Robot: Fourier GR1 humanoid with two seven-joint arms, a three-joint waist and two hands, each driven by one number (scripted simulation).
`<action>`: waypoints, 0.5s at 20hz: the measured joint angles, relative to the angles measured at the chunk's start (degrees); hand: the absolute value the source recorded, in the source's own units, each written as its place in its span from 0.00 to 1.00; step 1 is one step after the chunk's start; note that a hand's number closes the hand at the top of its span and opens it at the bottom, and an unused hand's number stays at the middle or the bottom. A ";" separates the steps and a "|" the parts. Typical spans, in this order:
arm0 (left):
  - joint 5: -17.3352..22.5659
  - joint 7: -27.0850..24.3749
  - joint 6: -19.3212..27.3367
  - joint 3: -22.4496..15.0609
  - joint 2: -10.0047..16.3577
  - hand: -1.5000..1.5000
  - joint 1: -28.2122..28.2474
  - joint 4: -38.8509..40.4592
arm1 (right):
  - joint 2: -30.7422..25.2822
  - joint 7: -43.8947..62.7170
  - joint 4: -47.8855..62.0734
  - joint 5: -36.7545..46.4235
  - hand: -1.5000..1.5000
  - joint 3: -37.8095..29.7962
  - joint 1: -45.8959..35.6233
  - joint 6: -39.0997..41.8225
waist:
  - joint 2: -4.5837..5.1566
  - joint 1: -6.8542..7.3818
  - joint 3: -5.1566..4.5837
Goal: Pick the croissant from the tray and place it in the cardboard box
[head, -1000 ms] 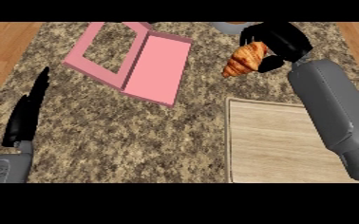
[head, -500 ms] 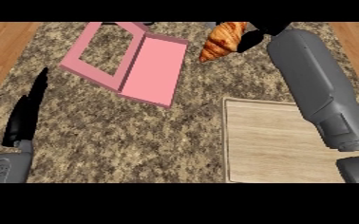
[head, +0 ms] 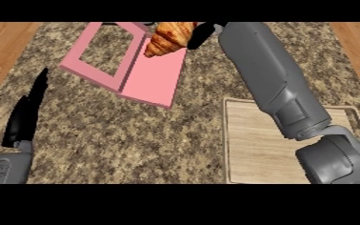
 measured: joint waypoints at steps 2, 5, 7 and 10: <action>-0.39 0.04 0.16 -0.36 -0.30 0.50 -0.07 -0.28 | 1.26 2.01 2.43 -0.82 1.00 -1.16 -2.41 0.48 | 0.13 0.31 -0.01; -0.47 0.49 -0.40 -0.46 -0.04 0.50 -0.94 -0.33 | 3.27 4.66 5.81 -2.13 1.00 -1.70 -5.14 -0.04 | 0.35 1.04 -0.03; -0.32 0.60 -1.08 -0.62 0.14 0.50 -1.31 -0.67 | 4.01 5.13 7.85 -2.88 1.00 -1.71 -6.16 -0.61 | 0.51 1.67 -0.04; -0.48 -0.01 -1.18 -0.98 -0.26 0.50 -1.38 -0.61 | 4.63 6.05 10.46 -4.02 1.00 -1.50 -7.77 -1.49 | 0.73 2.63 -0.07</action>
